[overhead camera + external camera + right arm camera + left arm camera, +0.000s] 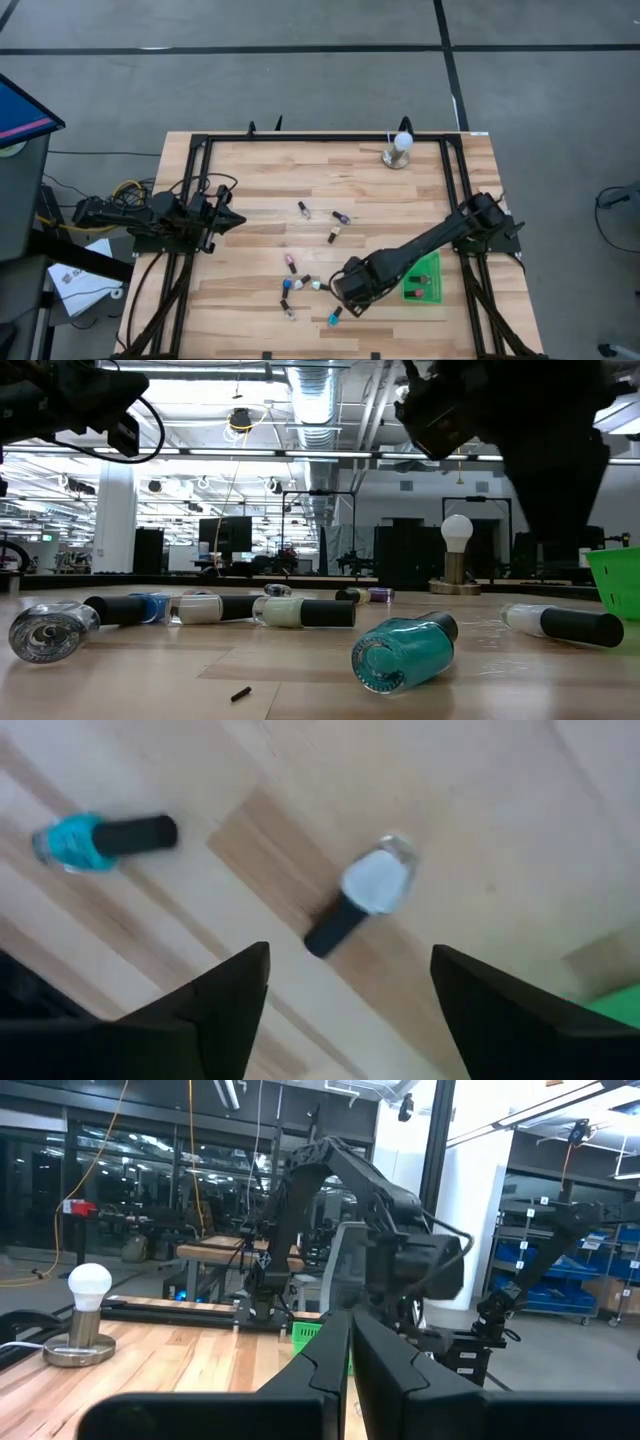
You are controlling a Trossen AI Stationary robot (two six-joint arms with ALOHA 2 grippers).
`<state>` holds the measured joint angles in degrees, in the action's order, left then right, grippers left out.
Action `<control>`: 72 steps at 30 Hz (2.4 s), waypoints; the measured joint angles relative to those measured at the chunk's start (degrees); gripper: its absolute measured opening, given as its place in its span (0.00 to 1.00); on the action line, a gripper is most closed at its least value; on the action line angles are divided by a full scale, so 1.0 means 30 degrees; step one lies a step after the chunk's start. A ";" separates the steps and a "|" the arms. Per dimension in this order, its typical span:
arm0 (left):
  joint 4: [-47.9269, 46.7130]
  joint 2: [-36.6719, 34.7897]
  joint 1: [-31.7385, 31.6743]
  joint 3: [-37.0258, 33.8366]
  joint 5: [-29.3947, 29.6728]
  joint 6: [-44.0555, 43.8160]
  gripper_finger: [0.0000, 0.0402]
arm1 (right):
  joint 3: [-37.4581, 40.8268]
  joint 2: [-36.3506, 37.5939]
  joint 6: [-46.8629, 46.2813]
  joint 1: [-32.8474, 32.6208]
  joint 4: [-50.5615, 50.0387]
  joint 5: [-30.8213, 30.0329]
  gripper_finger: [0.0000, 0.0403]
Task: Pick & Place Nail Polish
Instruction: Put the right white nail polish into the green bin
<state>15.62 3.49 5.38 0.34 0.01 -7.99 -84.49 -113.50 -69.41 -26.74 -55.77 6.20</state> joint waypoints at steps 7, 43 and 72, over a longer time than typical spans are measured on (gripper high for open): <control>0.0026 0.0000 -0.0006 0.0001 0.0000 -0.0004 0.03 | 0.0000 -0.1316 -0.3426 -0.0213 0.1796 -0.0006 0.68; 0.0102 0.0007 -0.0006 -0.0002 -0.0003 0.0000 0.03 | 0.0113 -0.2446 -0.6344 -0.0184 0.1705 -0.0040 0.24; 0.0269 0.0854 -0.0006 0.0006 -0.0007 0.0047 0.03 | -0.0780 0.3282 -0.8799 -0.1098 -0.7355 -0.2565 0.11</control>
<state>16.42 6.05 5.37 0.36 -0.01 -7.85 -86.83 -103.65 -95.81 -30.03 -77.83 -1.50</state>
